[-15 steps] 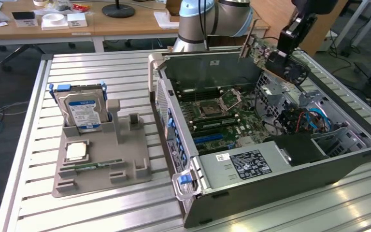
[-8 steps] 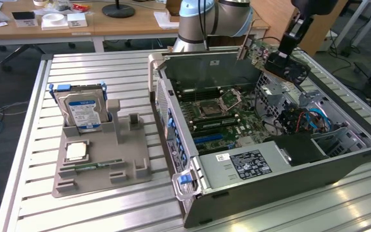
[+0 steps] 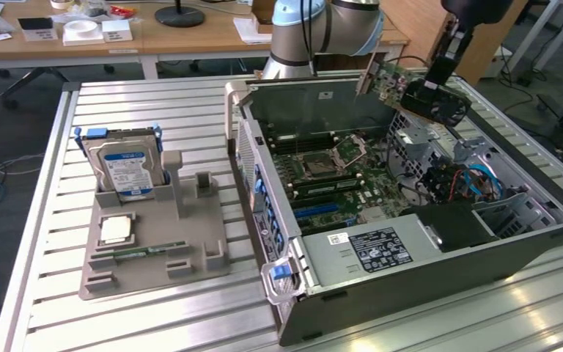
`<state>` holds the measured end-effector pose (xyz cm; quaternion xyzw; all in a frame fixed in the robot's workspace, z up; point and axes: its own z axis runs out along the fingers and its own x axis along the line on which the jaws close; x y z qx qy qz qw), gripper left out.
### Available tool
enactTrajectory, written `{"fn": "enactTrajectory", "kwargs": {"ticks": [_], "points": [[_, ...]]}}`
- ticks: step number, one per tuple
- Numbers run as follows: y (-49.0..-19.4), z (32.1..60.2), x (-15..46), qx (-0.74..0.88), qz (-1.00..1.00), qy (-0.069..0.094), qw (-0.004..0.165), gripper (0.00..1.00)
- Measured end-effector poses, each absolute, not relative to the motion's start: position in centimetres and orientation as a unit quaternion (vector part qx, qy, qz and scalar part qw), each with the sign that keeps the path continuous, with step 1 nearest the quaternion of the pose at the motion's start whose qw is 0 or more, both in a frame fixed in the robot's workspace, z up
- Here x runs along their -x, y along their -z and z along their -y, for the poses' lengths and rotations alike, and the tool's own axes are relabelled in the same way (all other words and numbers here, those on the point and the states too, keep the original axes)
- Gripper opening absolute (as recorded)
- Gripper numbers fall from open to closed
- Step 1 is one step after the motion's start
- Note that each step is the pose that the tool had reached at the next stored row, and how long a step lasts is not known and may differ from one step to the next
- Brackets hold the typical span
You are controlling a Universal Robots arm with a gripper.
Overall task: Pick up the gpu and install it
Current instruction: 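Insert the gpu into the slot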
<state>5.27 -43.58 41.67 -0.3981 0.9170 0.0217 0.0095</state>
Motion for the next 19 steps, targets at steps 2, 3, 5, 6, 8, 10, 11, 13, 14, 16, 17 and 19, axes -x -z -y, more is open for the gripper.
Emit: {"fn": "enactTrajectory", "kwargs": {"ticks": [2, 3, 5, 6, 8, 10, 11, 13, 14, 16, 17, 19], "points": [[-41.64, 43.58, -5.27, 0.413, -0.91, -0.022, 0.009, 0.27], [-41.63, 43.58, -5.27, 0.421, -0.907, -0.022, 0.009, 0.27], [-41.6, 43.58, -5.27, 0.436, -0.9, -0.022, 0.009, 0.27], [-41.59, 43.58, -5.27, 0.443, -0.896, -0.022, 0.008, 0.27], [-41.57, 43.58, -5.27, 0.459, -0.888, -0.022, 0.008, 0.27], [-41.54, 43.58, -5.27, 0.472, -0.881, -0.022, 0.008, 0.27], [-41.53, 43.58, -5.27, 0.479, -0.877, -0.022, 0.008, 0.27], [-41.5, 43.58, -5.27, 0.494, -0.869, -0.023, 0.007, 0.27], [-41.49, 43.58, -5.27, 0.501, -0.865, -0.023, 0.007, 0.27], [-41.46, 43.58, -5.27, 0.516, -0.856, -0.023, 0.007, 0.27], [-41.44, 43.58, -5.27, 0.523, -0.852, -0.023, 0.006, 0.27], [-41.42, 43.58, -5.27, 0.537, -0.843, -0.023, 0.006, 0.27]]}}
